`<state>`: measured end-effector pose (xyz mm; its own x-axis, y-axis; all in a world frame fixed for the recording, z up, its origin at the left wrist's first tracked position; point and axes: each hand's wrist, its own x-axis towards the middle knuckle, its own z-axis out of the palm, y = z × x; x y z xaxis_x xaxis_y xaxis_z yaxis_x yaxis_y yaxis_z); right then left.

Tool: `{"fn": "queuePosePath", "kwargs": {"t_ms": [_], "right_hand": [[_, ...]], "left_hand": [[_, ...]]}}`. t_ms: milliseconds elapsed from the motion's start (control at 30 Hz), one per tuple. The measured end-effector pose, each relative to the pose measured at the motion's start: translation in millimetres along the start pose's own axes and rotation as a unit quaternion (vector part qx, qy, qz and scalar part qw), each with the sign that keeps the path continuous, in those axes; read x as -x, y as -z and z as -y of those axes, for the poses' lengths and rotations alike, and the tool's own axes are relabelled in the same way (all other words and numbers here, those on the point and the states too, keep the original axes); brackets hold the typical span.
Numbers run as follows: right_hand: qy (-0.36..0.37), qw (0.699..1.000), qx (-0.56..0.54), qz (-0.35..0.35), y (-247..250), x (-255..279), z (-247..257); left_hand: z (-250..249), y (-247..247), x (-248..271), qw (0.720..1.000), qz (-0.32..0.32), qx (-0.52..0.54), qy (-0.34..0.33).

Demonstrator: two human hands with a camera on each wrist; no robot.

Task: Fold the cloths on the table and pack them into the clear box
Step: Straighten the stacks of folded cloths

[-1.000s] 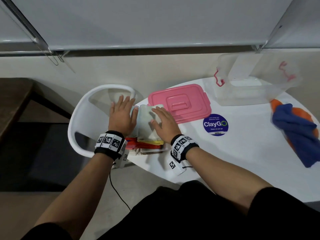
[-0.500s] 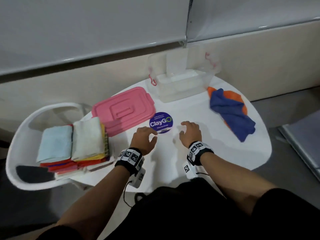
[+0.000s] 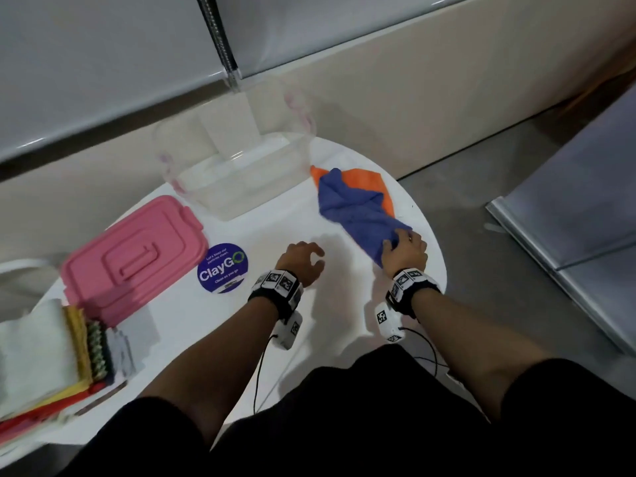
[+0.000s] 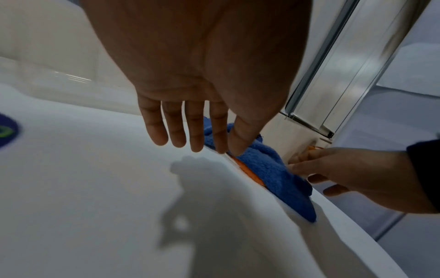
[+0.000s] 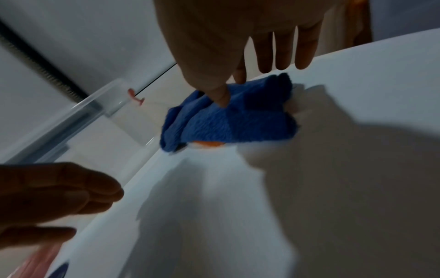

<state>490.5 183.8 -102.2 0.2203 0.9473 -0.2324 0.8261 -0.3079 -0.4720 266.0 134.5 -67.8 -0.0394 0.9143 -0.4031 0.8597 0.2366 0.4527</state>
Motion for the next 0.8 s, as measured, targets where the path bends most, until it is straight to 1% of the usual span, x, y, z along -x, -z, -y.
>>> {"fn": "queuePosePath", "kwargs": {"t_ms": [67,167,233,333,400,433,567,633,700,733,767,800], "right_hand": [[0.001,1.000,0.002,0.012,5.9,-14.7,-0.1],[0.026,0.994,0.054,0.091,7.8,-23.4,7.3],[0.051,0.986,0.107,0.117,5.1,-21.6,12.5],[0.053,0.980,0.127,0.146,1.4,-15.2,10.6],[0.058,0.980,0.116,0.152,-1.5,-14.6,3.0],[0.060,0.980,0.112,0.155,-1.2,-15.6,-0.9],[0.067,0.978,0.120,0.159,8.0,-27.2,-8.0],[0.072,0.976,0.143,0.150,13.7,-32.6,-5.9],[0.076,0.972,0.183,0.124,18.9,-35.3,1.7],[0.079,0.975,0.183,0.100,21.7,-37.9,6.9],[0.085,0.982,0.151,0.075,26.0,-40.5,14.6],[0.098,0.989,0.092,0.054,31.9,-43.6,23.3]], "left_hand": [[-15.6,4.7,-18.0,1.000,-0.010,-0.003,-0.003],[-43.0,13.4,-51.3,0.999,-0.048,-0.005,-0.013],[-64.0,19.4,-77.2,0.998,-0.062,-0.012,-0.026],[-84.3,21.8,-112.1,0.995,-0.048,-0.065,-0.058],[-83.7,17.3,-128.5,0.988,-0.037,-0.122,-0.083],[-80.2,14.4,-133.7,0.986,-0.040,-0.139,-0.081],[-69.5,14.6,-139.2,0.986,-0.069,-0.140,-0.053],[-69.5,24.6,-135.6,0.985,-0.101,-0.132,-0.042],[-71.5,40.7,-128.6,0.983,-0.146,-0.103,-0.032],[-72.7,49.9,-126.1,0.981,-0.168,-0.086,-0.040],[-75.7,60.6,-121.7,0.979,-0.182,-0.069,-0.055],[-78.4,70.7,-117.8,0.978,-0.188,-0.048,-0.078]]}}
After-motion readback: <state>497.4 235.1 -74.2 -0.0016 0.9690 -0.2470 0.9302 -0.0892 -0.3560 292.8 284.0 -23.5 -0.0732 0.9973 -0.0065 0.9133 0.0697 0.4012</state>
